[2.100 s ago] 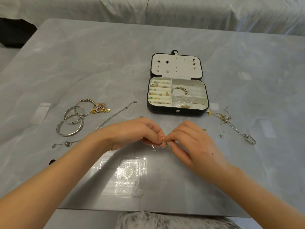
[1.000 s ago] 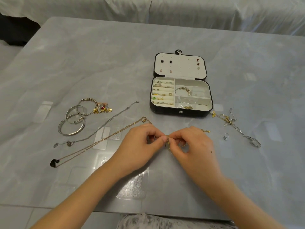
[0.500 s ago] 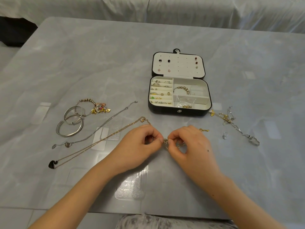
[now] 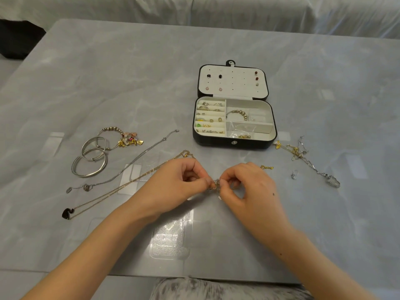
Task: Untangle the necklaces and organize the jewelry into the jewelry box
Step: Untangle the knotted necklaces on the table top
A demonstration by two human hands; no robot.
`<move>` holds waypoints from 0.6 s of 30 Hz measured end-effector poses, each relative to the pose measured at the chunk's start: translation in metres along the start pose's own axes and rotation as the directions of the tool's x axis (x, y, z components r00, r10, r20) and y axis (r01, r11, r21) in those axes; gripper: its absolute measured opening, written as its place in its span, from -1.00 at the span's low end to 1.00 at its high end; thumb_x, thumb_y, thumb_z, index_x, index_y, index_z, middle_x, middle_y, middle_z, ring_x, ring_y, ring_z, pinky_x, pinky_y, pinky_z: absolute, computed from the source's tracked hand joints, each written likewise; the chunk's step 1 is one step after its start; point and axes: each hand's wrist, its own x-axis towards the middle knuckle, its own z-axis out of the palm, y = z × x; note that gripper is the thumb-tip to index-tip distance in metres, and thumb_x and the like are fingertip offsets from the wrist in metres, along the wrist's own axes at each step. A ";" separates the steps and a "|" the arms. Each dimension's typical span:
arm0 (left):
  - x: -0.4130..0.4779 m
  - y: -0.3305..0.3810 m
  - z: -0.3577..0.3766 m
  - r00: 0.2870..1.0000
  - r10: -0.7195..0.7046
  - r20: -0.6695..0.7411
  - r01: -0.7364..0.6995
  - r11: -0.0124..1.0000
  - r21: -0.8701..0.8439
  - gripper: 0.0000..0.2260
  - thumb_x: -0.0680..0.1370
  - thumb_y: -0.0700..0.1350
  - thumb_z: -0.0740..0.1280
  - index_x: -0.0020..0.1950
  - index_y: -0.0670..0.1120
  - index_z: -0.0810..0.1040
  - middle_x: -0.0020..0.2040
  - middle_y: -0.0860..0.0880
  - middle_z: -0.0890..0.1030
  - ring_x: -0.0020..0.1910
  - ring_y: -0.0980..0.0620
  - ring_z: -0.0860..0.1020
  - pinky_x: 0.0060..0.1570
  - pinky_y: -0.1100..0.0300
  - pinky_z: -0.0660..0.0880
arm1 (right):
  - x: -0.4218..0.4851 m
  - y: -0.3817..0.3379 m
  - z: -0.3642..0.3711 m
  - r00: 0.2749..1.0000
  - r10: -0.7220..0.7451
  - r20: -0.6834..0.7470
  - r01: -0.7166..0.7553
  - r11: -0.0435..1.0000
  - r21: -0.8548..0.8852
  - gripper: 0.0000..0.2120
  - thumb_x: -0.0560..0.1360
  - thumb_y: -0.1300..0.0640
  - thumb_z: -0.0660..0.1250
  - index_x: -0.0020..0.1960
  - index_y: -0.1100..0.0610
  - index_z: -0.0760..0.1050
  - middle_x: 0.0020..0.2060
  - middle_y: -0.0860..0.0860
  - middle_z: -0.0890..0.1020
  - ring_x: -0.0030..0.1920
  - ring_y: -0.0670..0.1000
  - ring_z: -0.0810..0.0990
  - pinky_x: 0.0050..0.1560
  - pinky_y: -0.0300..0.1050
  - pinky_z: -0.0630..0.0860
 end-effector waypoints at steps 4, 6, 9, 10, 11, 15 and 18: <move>-0.002 0.001 -0.001 0.999 -0.015 0.036 0.019 0.993 -0.120 -0.93 0.50 -0.32 0.29 -0.17 -0.21 0.51 -0.25 -0.07 0.67 -0.33 0.12 0.54 -0.18 0.21 0.48 | 0.000 0.001 -0.001 1.000 0.016 0.004 -0.016 0.999 0.031 -0.84 0.38 0.06 0.19 -0.28 0.10 0.48 -0.37 -0.15 0.46 -0.27 -0.13 0.38 -0.14 -0.45 0.29; -0.002 0.002 0.000 1.000 -0.013 0.025 0.016 0.993 -0.119 -0.90 0.51 -0.31 0.26 -0.18 -0.16 0.49 -0.29 -0.03 0.65 -0.37 0.15 0.50 -0.26 0.30 0.44 | -0.001 0.000 -0.001 1.000 0.019 0.014 -0.020 0.999 0.042 -0.84 0.38 0.06 0.19 -0.28 0.09 0.48 -0.37 -0.16 0.46 -0.26 -0.14 0.39 -0.15 -0.45 0.30; -0.002 0.002 0.002 1.000 -0.012 0.008 0.012 0.995 -0.098 -0.89 0.52 -0.29 0.24 -0.18 -0.14 0.47 -0.35 0.00 0.61 -0.40 0.17 0.45 -0.33 0.39 0.39 | -0.002 -0.001 -0.002 0.999 0.021 0.038 -0.024 0.998 0.060 -0.85 0.37 0.06 0.19 -0.27 0.09 0.48 -0.37 -0.18 0.46 -0.26 -0.16 0.39 -0.15 -0.47 0.30; -0.003 0.002 0.003 1.000 -0.013 0.004 0.013 0.995 -0.095 -0.89 0.52 -0.29 0.23 -0.18 -0.14 0.47 -0.36 0.00 0.60 -0.41 0.17 0.44 -0.33 0.40 0.38 | -0.002 -0.002 -0.003 0.999 0.016 0.051 -0.019 0.998 0.064 -0.85 0.37 0.06 0.20 -0.27 0.09 0.48 -0.36 -0.18 0.46 -0.26 -0.16 0.39 -0.16 -0.47 0.30; -0.003 0.002 0.004 1.000 -0.014 -0.001 0.014 0.995 -0.094 -0.88 0.52 -0.30 0.23 -0.18 -0.13 0.47 -0.37 0.00 0.58 -0.41 0.17 0.44 -0.34 0.40 0.37 | -0.003 -0.002 -0.003 0.998 0.008 0.066 -0.012 0.998 0.068 -0.85 0.37 0.06 0.20 -0.27 0.08 0.49 -0.36 -0.19 0.46 -0.26 -0.17 0.40 -0.16 -0.46 0.30; -0.003 0.001 0.003 1.000 -0.013 -0.001 0.013 0.996 -0.091 -0.86 0.53 -0.30 0.22 -0.19 -0.13 0.45 -0.41 0.01 0.52 -0.43 0.17 0.41 -0.37 0.42 0.34 | -0.005 -0.002 -0.003 0.996 0.025 0.083 -0.031 0.997 0.077 -0.81 0.38 0.01 0.19 -0.20 0.07 0.53 -0.32 -0.20 0.48 -0.23 -0.17 0.42 -0.12 -0.45 0.30; -0.005 0.003 0.002 0.999 -0.001 0.037 0.004 0.996 -0.084 -0.87 0.56 -0.28 0.21 -0.17 -0.14 0.46 -0.41 0.02 0.51 -0.42 0.19 0.41 -0.35 0.43 0.35 | -0.002 0.001 -0.002 0.993 0.032 0.109 -0.031 0.999 -0.016 -0.68 0.39 -0.01 0.16 0.01 0.08 0.58 -0.19 -0.13 0.58 -0.15 -0.13 0.45 -0.02 -0.47 0.27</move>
